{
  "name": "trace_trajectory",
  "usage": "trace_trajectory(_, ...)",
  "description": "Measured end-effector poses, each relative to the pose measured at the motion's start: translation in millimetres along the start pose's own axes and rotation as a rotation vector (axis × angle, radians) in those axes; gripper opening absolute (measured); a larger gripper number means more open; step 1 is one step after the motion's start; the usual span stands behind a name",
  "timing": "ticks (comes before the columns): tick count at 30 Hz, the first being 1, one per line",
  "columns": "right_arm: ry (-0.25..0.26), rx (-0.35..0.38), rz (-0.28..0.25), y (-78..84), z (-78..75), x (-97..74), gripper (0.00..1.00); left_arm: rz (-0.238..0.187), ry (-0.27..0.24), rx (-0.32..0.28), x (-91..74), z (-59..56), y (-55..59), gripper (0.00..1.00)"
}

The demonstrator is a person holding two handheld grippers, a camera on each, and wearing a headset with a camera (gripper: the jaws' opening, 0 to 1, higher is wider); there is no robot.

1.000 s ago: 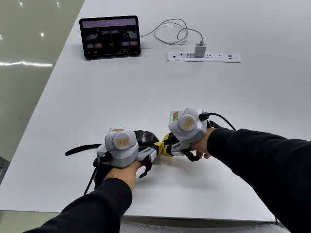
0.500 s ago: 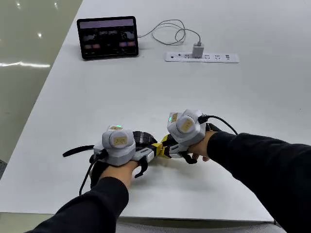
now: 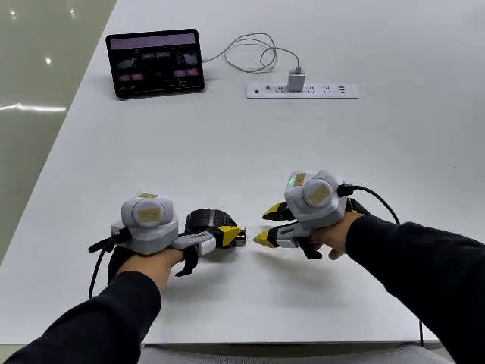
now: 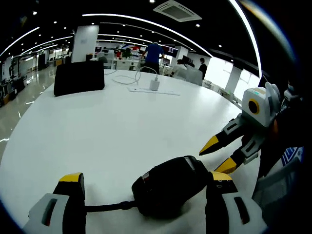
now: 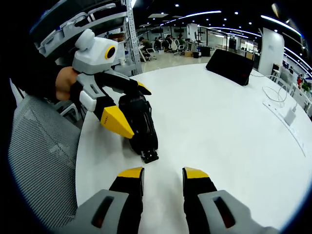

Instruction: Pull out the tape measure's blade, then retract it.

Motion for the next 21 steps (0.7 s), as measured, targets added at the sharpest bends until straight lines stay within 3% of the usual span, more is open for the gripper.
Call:
trace_trajectory(3, 0.021, 0.029, -0.025, 3.7, -4.1, -12.5, 0.29, 0.0, 0.057, 0.011, -6.2, 3.7, 3.7, 1.0)
trace_trajectory(4, 0.028, 0.03, -0.031, 5.0, -5.4, -15.7, 0.3, -0.025, 0.091, 0.013, -8.1, 1.3, 2.2, 1.0)
trace_trajectory(9, 0.075, 0.079, -0.08, 8.6, -9.8, -34.1, 0.35, -0.068, 0.101, 0.032, -20.6, 16.4, 0.2, 1.0)
trace_trajectory(14, 0.106, 0.1, -0.066, 22.9, -12.1, -47.3, 0.41, -0.024, 0.086, 0.123, -30.5, 23.1, 5.2, 1.0)
trace_trajectory(21, 0.158, 0.094, -0.074, 39.8, -21.5, -71.6, 0.48, 0.006, 0.117, 0.136, -37.4, 18.7, 18.5, 1.0)
Point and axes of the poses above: the centre of the closed fingertips' face, and the gripper's own axes: x roughly forward along the fingers, z roughly to its left, y roughly out of its underside, the point moved 5 cm from there along -x, roughly backward along the fingers, and after that the axes turned 13 degrees about x, right-handed, at the moved point
